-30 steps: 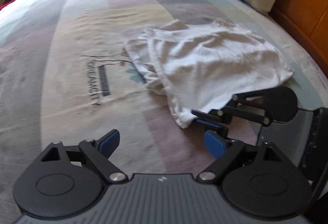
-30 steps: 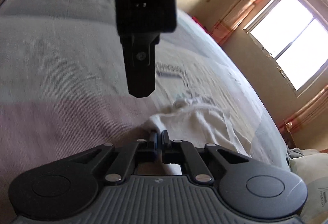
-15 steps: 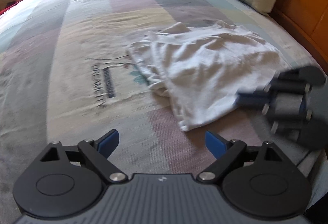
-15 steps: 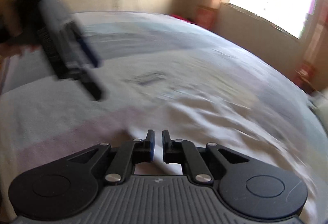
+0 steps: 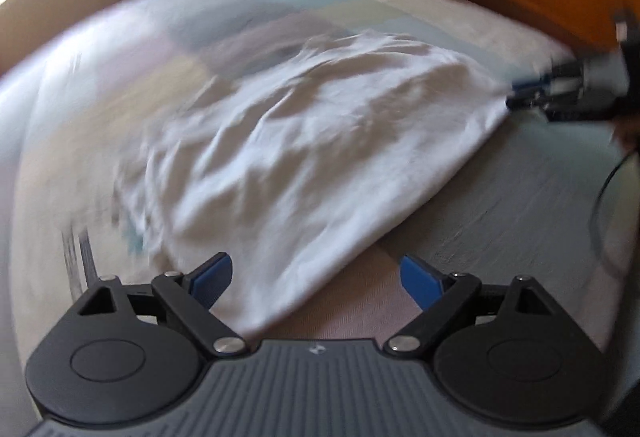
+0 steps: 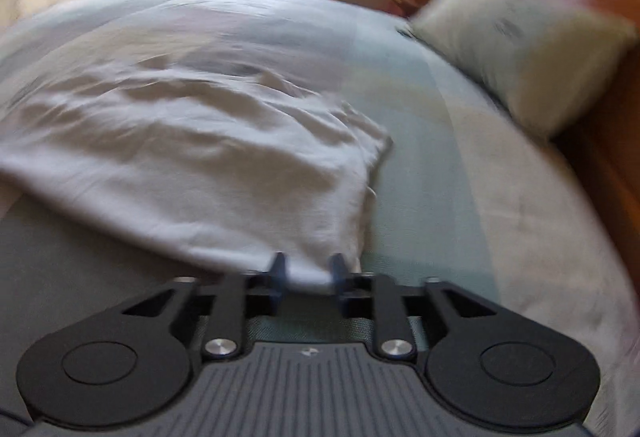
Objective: Fold clothes
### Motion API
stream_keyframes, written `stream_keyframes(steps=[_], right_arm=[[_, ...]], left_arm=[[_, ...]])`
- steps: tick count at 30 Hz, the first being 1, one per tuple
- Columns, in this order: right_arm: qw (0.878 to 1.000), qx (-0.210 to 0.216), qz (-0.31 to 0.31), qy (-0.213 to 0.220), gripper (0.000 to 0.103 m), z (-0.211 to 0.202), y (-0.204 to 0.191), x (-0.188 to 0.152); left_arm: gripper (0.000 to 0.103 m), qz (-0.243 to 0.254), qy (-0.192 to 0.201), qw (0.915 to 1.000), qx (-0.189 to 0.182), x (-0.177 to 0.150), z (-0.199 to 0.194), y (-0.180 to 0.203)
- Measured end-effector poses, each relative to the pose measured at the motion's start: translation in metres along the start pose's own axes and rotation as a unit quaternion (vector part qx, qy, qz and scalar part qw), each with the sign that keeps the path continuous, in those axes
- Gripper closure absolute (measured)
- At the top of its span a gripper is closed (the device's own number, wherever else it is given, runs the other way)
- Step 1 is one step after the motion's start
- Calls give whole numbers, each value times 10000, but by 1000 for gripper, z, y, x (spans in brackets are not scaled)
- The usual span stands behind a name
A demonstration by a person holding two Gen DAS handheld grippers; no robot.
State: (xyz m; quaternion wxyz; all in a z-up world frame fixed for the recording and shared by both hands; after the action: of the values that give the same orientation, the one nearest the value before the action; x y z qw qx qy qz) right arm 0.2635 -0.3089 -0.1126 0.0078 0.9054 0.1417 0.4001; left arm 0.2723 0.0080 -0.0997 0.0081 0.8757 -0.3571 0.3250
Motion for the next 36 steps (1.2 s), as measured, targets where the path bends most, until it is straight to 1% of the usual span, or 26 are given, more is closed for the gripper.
stream_keyframes(steps=[1,2,3,5,6,8,9,10,13,15,18,19,20,21,22,23,25,27,29,31,32,34,36], right_arm=[[9990,-2,-440,92,43,-6,-11,0],[9960,-4,-880,184,38,-12,-22,0],[9914,-7,-1287,252,37,-15,-32,1],[9779,-115,-2070,266,37,-9,-48,4],[9703,-213,-2397,236,37,-7,-55,4],[9535,-402,-2981,196,37,1,-67,-1],[9455,-462,-3214,234,37,4,-72,-4],[9368,-517,-3447,297,37,7,-77,-6],[9150,-532,-3967,512,37,12,-95,-5],[9003,-504,-4273,666,37,18,-107,-2],[8829,-463,-4588,885,35,24,-117,2],[8780,-470,-4668,948,33,26,-118,3],[8730,-477,-4748,1011,31,28,-120,5],[8698,-492,-4794,1053,30,29,-119,6],[8705,-520,-4779,1057,30,29,-115,6],[8711,-549,-4763,1060,30,30,-110,7],[8735,-705,-4712,1001,30,33,-97,8],[8798,-919,-4574,908,30,36,-78,8],[8854,-1115,-4436,826,30,39,-60,8],[8900,-1206,-4323,806,30,40,-53,9],[8896,-1206,-4325,831,30,41,-54,11],[8842,-1188,-4422,919,30,43,-64,15],[8813,-1106,-4482,1011,30,48,-75,20]], left_arm=[[12,369,24,9991,189,3,3,11],[12,737,48,9966,377,6,7,22],[12,1108,59,9922,571,9,11,33],[12,1766,-80,9791,1003,10,23,52],[12,1997,-178,9724,1196,10,30,58],[9,2312,-286,9619,1429,9,41,65],[5,2462,-331,9564,1539,10,46,68],[4,2580,-329,9520,1614,12,48,70],[3,2936,-312,9379,1821,22,56,76],[3,3205,-266,9266,1951,30,64,80],[3,3612,-150,9069,2163,41,77,87],[3,3726,-117,9005,2239,43,80,89],[3,3818,-99,8959,2268,43,82,89],[3,3909,-80,8912,2298,42,84,89],[3,3989,-67,8869,2329,42,85,89],[3,4009,-89,8847,2375,41,84,87],[3,4083,-260,8758,2562,33,84,77],[3,3968,-409,8774,2665,22,82,62],[3,3713,-536,8854,2744,15,79,55],[3,3600,-581,8883,2791,15,78,51],[3,3564,-596,8891,2811,16,79,50],[4,3707,-542,8835,2812,23,83,59],[4,3819,-408,8806,2775,36,89,70]])
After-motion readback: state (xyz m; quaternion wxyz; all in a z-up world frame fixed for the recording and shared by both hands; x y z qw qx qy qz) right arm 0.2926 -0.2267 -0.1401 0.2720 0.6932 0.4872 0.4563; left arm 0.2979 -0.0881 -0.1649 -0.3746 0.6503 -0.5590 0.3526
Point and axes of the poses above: each gripper's, at about its wrist camera, not at the fingertips, and z roughly the way its jaws point, y to its right, x to its top, the point moved 4 cm from there along z, roughly the way its jaws point, and after that the axes turned 9 degrees about z, right-handed, at the moved point
